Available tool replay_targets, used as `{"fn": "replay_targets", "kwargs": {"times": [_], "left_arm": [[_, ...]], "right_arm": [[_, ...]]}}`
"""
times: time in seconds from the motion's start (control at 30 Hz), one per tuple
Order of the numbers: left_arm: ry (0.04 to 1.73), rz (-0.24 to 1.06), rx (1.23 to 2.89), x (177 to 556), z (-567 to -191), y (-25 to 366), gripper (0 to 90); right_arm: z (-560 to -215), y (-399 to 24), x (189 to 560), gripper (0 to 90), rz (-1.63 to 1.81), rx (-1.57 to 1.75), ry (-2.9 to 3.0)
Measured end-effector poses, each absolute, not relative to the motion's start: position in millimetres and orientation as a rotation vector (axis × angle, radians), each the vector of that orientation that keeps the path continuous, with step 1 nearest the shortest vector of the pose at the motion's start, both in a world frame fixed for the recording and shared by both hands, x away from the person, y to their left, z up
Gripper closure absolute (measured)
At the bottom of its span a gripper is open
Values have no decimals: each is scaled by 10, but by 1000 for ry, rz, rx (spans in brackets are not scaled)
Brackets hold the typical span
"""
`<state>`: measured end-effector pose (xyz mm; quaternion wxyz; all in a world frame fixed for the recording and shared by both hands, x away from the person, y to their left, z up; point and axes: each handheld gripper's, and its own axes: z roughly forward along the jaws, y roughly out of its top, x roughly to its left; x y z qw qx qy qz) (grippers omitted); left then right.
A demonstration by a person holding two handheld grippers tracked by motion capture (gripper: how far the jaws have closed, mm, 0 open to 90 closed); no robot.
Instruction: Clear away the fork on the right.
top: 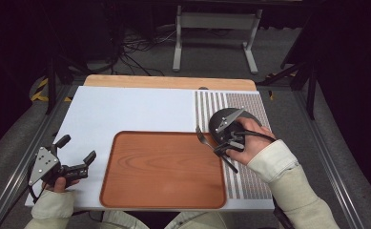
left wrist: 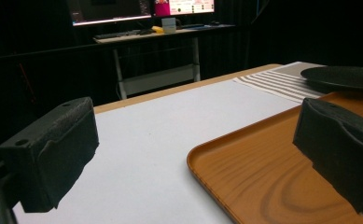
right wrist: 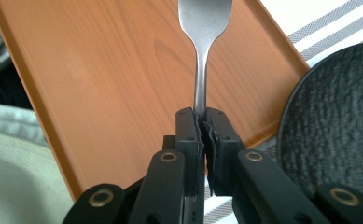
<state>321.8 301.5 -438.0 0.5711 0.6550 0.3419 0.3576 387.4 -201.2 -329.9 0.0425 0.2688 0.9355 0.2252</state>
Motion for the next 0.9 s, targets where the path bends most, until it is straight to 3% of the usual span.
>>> {"fn": "replay_targets", "kwargs": {"times": [0.9], "left_arm": [[801, 836, 1529, 3217, -4378, 3022, 5]], "right_arm": [[-3529, -1668, 3891, 845, 678, 1366, 2838]]}}
